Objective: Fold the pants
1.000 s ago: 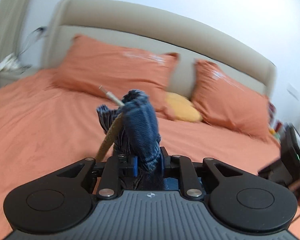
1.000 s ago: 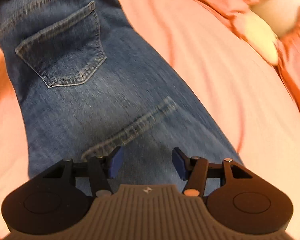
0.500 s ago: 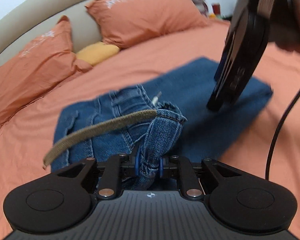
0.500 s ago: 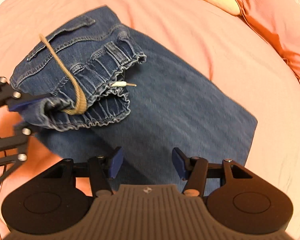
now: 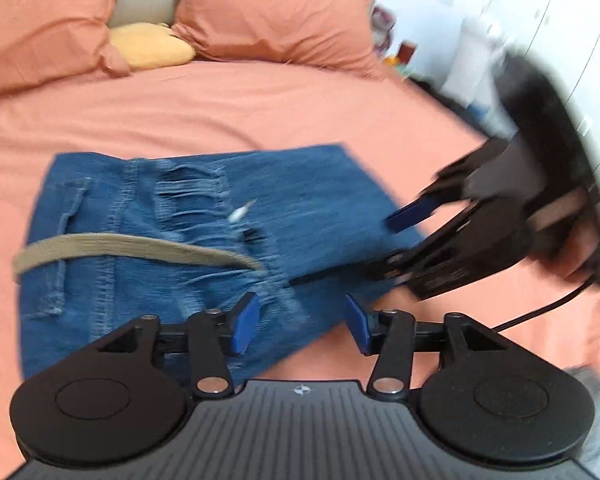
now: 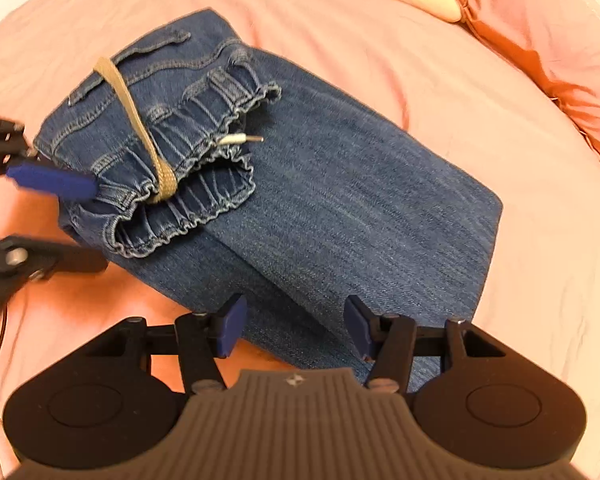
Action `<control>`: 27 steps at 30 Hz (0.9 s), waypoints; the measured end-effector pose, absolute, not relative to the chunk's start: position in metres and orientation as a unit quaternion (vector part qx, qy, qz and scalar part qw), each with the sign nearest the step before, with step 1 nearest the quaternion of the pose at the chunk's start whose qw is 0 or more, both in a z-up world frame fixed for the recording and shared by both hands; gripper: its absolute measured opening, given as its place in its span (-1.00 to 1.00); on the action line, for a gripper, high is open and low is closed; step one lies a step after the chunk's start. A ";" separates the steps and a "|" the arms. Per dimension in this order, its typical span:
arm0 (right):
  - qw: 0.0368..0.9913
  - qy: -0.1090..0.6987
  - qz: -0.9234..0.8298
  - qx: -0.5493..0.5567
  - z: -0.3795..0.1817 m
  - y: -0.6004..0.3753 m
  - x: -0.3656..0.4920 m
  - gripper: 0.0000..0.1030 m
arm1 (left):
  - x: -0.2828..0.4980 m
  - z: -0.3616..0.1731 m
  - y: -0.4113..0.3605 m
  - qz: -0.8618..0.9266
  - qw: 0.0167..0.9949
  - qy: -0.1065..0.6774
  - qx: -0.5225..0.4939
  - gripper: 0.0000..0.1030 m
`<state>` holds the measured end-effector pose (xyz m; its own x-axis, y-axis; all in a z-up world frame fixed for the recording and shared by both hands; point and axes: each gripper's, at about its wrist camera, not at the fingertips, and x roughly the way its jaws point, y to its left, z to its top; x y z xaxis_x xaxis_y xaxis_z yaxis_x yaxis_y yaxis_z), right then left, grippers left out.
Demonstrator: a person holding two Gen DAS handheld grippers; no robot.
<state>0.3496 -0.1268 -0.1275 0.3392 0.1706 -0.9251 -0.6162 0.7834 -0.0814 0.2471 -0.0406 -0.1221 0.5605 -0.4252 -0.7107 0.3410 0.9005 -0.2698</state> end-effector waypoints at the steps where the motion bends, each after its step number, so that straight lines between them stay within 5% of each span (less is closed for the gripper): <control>1: 0.792 0.517 0.249 -0.212 -0.125 -0.128 0.349 0.01 | 0.245 -0.117 -0.038 -0.220 0.883 0.411 -0.062 0.23; 14: 0.837 0.496 0.228 -0.030 -0.078 -0.117 0.348 0.02 | 0.261 -0.097 0.034 -0.096 0.909 0.403 -0.046 0.22; 27: 0.825 0.500 0.206 0.161 -0.096 -0.110 0.395 -0.14 | 0.285 -0.123 0.086 -0.080 0.898 0.429 -0.054 0.21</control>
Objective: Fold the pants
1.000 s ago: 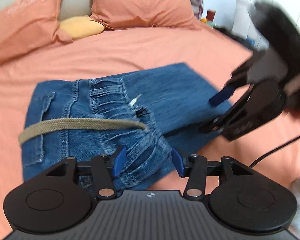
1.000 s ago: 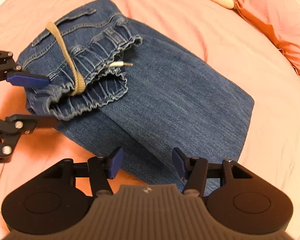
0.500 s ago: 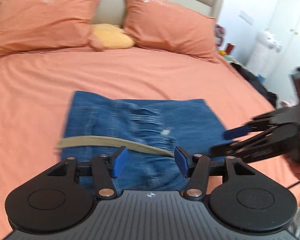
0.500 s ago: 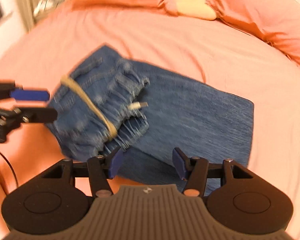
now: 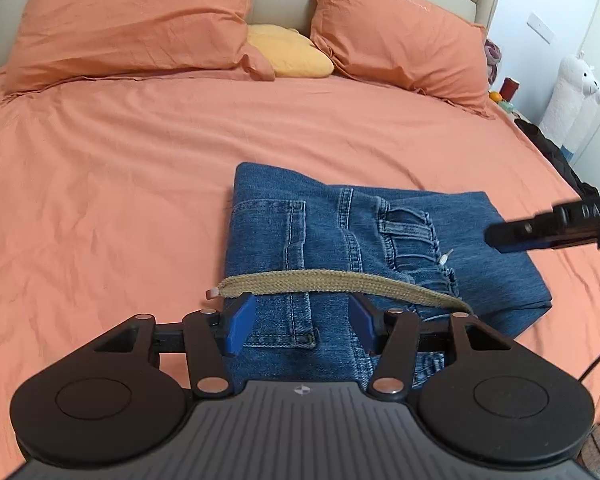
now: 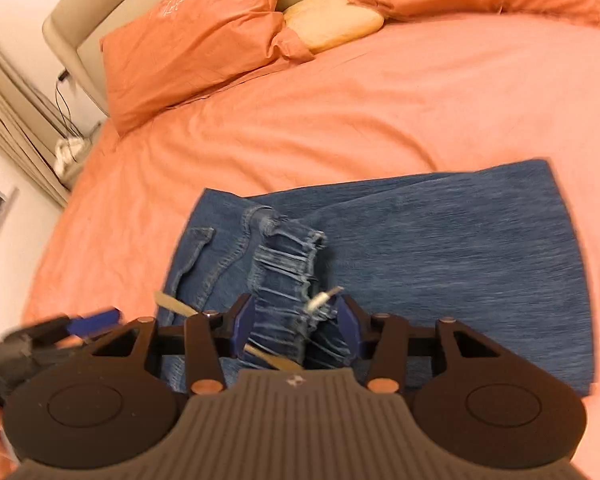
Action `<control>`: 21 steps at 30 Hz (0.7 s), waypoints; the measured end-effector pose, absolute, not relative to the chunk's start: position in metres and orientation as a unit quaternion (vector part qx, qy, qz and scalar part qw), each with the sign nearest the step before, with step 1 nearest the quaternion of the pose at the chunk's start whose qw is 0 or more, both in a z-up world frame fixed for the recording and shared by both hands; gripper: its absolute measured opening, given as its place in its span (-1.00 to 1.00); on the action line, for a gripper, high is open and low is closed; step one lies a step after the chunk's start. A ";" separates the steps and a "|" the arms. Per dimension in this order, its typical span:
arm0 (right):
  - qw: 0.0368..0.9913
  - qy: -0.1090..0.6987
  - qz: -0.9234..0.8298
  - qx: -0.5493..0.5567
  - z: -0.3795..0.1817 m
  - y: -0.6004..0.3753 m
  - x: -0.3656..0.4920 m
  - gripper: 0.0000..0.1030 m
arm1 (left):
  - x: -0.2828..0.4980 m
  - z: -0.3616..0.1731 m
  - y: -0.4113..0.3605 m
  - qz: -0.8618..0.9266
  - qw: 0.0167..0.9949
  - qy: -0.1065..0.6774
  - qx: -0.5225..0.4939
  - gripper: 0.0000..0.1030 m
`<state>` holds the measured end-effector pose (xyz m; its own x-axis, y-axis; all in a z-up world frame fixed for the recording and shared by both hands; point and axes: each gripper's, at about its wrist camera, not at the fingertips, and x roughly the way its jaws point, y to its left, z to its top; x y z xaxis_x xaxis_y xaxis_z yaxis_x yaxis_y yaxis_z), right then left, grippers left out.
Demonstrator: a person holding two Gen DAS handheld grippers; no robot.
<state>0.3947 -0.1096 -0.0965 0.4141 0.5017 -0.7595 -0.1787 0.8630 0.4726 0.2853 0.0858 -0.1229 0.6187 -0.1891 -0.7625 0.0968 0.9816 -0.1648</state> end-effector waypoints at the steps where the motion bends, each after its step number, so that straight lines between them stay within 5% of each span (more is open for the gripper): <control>1: 0.822 0.504 0.206 0.169 -0.100 -0.106 0.399 -0.14 | 0.287 -0.126 0.087 -0.082 0.897 0.430 -0.053 0.21; 12: 0.790 0.542 0.198 0.208 -0.172 -0.074 0.455 0.12 | 0.303 -0.133 0.078 -0.120 0.894 0.430 -0.042 0.19; 14: 0.780 0.544 0.207 0.228 -0.182 -0.071 0.459 -0.01 | 0.307 -0.134 0.076 -0.119 0.893 0.433 -0.036 0.19; 17: 0.799 0.520 0.219 0.210 -0.173 -0.064 0.455 -0.51 | 0.309 -0.134 0.077 -0.112 0.893 0.435 -0.032 0.18; 21: 0.814 0.489 0.254 0.186 -0.131 -0.061 0.439 -0.69 | 0.309 -0.126 0.078 -0.113 0.896 0.428 -0.036 0.10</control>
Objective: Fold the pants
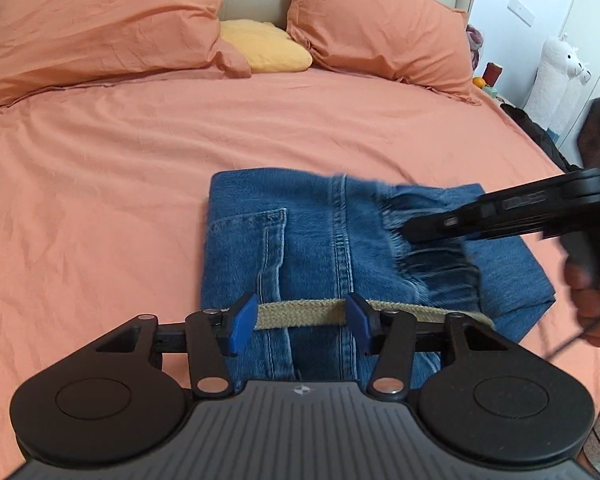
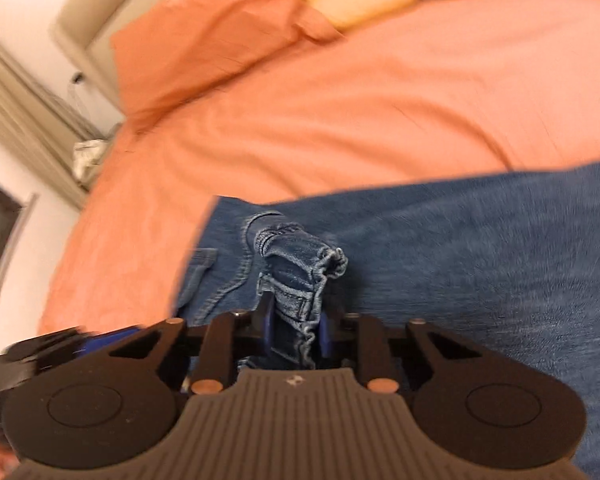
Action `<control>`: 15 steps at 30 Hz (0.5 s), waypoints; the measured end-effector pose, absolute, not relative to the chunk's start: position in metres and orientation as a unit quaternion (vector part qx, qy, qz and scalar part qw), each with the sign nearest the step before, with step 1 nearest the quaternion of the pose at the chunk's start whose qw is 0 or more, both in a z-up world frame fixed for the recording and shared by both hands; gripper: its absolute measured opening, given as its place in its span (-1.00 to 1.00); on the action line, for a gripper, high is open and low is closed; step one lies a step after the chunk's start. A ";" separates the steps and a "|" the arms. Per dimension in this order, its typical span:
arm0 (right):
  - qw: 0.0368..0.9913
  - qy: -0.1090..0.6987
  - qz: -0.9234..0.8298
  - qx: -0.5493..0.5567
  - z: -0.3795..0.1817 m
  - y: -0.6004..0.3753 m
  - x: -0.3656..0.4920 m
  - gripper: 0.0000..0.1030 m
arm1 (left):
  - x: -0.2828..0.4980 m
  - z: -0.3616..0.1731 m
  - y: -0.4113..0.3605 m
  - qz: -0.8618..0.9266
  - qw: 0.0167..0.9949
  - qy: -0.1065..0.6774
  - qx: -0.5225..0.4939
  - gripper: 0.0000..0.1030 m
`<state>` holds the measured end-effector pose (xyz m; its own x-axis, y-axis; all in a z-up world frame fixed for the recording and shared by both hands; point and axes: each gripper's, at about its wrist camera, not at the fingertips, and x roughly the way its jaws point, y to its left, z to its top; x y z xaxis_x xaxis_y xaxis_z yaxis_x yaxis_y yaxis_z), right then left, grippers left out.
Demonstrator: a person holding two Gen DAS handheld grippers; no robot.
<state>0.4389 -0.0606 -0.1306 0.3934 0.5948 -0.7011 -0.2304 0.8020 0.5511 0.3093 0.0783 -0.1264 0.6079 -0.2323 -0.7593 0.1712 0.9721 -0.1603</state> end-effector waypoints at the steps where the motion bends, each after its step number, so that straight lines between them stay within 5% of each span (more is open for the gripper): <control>1: 0.813 0.482 0.264 0.191 -0.119 -0.062 0.433 -0.70 | 0.309 -0.123 0.078 -0.116 0.897 0.425 -0.037 0.10; 7: 0.823 0.453 0.304 0.160 -0.062 -0.055 0.400 -0.80 | 0.305 -0.096 0.074 -0.130 0.904 0.405 -0.047 0.10; 15: 0.803 0.474 0.266 0.245 -0.077 -0.085 0.370 -0.83 | 0.300 -0.084 0.050 -0.146 0.901 0.408 -0.017 0.10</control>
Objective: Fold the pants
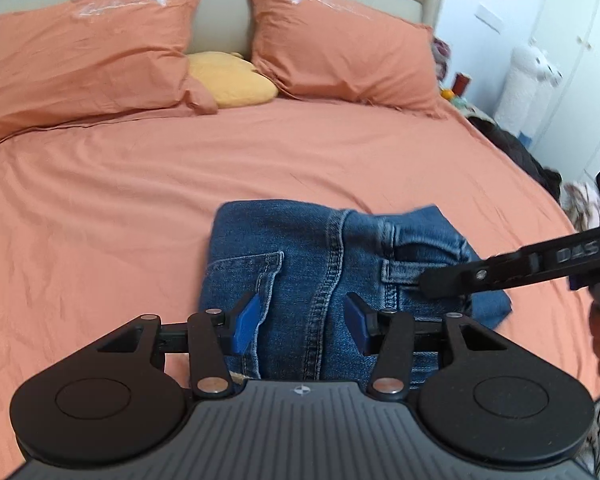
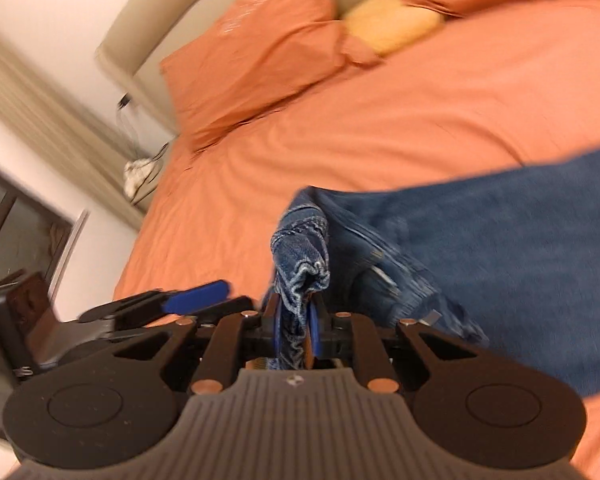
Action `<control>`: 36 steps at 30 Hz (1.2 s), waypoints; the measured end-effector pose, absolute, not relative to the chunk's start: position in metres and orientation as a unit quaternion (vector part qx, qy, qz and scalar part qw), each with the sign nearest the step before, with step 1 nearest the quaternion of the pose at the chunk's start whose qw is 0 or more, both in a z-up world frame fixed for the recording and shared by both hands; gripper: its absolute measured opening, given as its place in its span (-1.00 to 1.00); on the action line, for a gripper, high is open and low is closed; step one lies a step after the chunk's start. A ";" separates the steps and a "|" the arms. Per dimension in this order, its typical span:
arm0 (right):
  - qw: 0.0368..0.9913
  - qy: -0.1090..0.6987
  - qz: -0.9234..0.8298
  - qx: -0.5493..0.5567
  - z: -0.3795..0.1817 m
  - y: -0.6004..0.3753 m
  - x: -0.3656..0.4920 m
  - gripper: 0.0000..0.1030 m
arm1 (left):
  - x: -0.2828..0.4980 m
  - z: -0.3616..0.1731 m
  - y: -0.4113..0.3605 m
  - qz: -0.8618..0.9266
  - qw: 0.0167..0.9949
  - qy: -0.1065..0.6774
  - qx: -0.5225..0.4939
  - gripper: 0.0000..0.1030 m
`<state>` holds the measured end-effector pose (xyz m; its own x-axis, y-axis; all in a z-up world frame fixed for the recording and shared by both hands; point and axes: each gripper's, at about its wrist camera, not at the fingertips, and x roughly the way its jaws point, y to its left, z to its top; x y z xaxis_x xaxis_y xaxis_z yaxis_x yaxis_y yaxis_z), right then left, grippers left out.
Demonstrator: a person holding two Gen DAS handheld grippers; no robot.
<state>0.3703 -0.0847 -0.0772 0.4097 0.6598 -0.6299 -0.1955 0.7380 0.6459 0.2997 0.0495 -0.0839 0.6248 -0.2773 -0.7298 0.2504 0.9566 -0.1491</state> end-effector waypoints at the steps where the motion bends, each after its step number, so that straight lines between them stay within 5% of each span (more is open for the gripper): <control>1: 0.799 0.480 0.255 0.257 -0.087 -0.092 0.368 -0.84 | 0.300 -0.086 0.045 -0.148 0.900 0.410 -0.009 0.10; 11: 0.773 0.516 0.191 0.317 -0.178 -0.120 0.363 -0.83 | 0.324 -0.147 0.007 -0.143 0.858 0.492 0.035 -0.15; 14: 0.779 0.514 0.191 0.304 -0.182 -0.117 0.367 -0.67 | 0.323 -0.164 0.009 -0.131 0.856 0.499 0.027 -0.16; 15: 0.777 0.517 0.188 0.306 -0.184 -0.118 0.369 -0.47 | 0.324 -0.167 0.012 -0.129 0.856 0.501 0.012 -0.16; 22: 0.757 0.518 0.185 0.354 -0.206 -0.124 0.383 -0.39 | 0.330 -0.184 0.024 -0.126 0.851 0.509 -0.036 -0.16; 28: 0.750 0.506 0.188 0.382 -0.216 -0.117 0.387 -0.55 | 0.326 -0.189 0.034 -0.110 0.857 0.497 -0.076 -0.16; 36: 0.805 0.490 0.211 0.258 -0.157 -0.091 0.388 -0.64 | 0.299 -0.155 0.049 -0.091 0.894 0.427 -0.104 -0.10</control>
